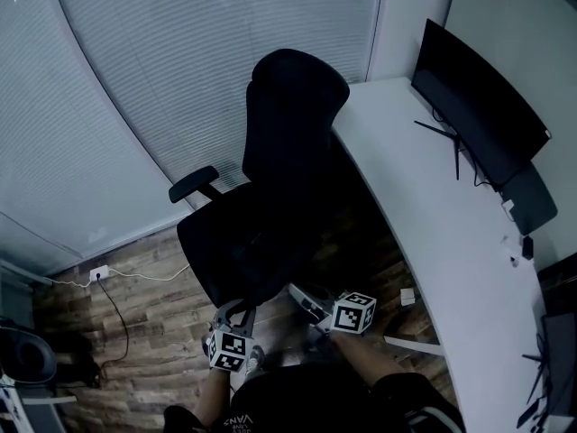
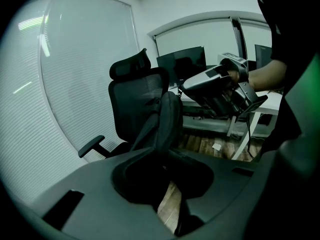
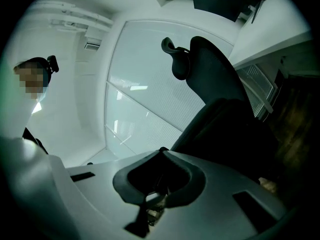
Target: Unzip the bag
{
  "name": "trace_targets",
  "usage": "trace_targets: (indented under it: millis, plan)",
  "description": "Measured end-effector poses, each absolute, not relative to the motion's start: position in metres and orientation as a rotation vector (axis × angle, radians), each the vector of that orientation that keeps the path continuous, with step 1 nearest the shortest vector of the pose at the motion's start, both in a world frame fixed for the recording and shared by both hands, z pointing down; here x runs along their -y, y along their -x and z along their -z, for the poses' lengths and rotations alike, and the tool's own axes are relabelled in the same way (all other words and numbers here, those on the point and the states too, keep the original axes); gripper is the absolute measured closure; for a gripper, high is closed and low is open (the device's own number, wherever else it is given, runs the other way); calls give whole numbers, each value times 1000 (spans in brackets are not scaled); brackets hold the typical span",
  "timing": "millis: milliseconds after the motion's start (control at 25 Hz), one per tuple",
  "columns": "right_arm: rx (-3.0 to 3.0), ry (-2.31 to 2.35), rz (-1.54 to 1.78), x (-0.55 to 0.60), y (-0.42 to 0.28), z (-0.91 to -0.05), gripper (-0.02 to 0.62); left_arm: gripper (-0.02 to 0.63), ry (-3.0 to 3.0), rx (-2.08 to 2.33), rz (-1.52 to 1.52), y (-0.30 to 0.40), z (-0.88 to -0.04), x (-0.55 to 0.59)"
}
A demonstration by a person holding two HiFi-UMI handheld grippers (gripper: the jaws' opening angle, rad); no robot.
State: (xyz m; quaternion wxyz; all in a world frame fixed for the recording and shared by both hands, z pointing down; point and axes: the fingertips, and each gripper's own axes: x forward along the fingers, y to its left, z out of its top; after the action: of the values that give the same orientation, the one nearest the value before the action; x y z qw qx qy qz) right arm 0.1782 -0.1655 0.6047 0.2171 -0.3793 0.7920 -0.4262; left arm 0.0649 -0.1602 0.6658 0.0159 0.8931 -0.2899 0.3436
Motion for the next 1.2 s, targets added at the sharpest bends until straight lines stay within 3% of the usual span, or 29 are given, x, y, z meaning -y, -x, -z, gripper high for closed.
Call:
trace_targets:
  millis: [1200]
  plan:
    - [-2156,1195,1228,235,-291,-622,548,514,-2570,1190,-1026,-74,-675,162]
